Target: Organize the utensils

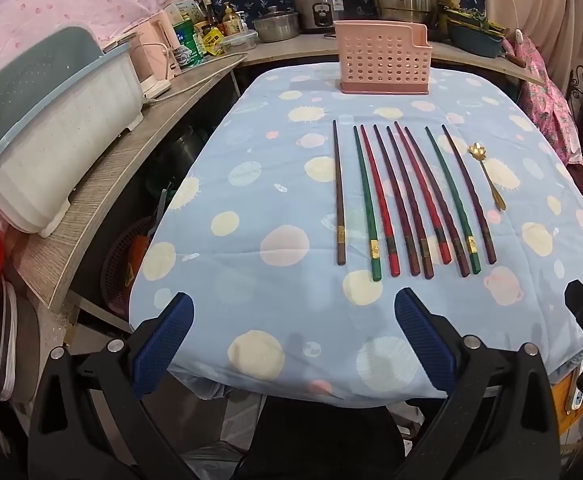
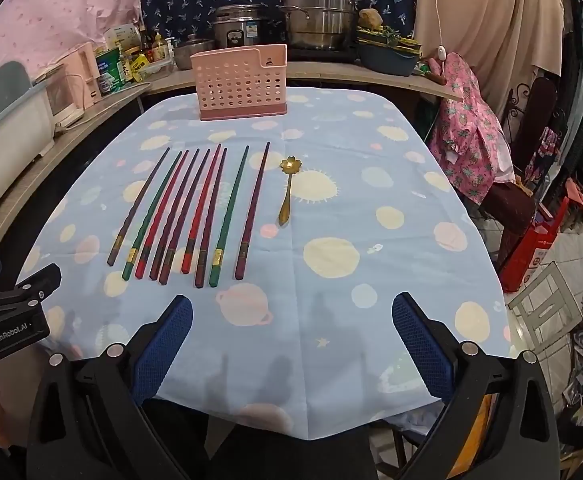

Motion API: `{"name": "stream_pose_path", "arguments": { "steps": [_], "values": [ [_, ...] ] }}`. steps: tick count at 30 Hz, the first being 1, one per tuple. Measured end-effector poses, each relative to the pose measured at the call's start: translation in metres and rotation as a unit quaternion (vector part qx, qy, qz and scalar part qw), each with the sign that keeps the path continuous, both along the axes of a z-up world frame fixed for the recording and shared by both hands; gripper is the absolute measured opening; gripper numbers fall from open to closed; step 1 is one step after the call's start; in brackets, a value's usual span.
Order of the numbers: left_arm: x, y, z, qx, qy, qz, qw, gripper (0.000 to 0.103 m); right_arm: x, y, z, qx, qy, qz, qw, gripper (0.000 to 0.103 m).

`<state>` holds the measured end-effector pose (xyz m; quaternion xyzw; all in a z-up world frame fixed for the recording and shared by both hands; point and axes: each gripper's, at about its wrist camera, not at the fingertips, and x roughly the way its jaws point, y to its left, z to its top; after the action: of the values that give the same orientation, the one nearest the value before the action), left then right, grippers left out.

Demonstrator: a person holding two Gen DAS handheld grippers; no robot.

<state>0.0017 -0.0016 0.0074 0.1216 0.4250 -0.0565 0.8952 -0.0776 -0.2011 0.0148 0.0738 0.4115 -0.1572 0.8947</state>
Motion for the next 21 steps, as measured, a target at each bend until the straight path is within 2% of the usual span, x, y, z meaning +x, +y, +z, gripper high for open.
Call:
{"name": "stream_pose_path", "arguments": {
  "steps": [5,10,21],
  "values": [
    [-0.009,-0.004,-0.005,0.004,-0.004,-0.004,1.0,0.096,0.002,0.006,0.012,-0.003,0.0,0.002,1.0,0.096],
    [-0.01,-0.007,-0.005,0.004,-0.004,-0.005,1.0,0.096,0.0,0.003,0.0,-0.003,-0.002,0.002,1.0,0.096],
    [-0.008,-0.004,-0.007,0.003,-0.001,-0.004,1.0,0.096,0.001,0.002,-0.001,-0.003,-0.001,0.001,1.0,0.096]
  ]
}}
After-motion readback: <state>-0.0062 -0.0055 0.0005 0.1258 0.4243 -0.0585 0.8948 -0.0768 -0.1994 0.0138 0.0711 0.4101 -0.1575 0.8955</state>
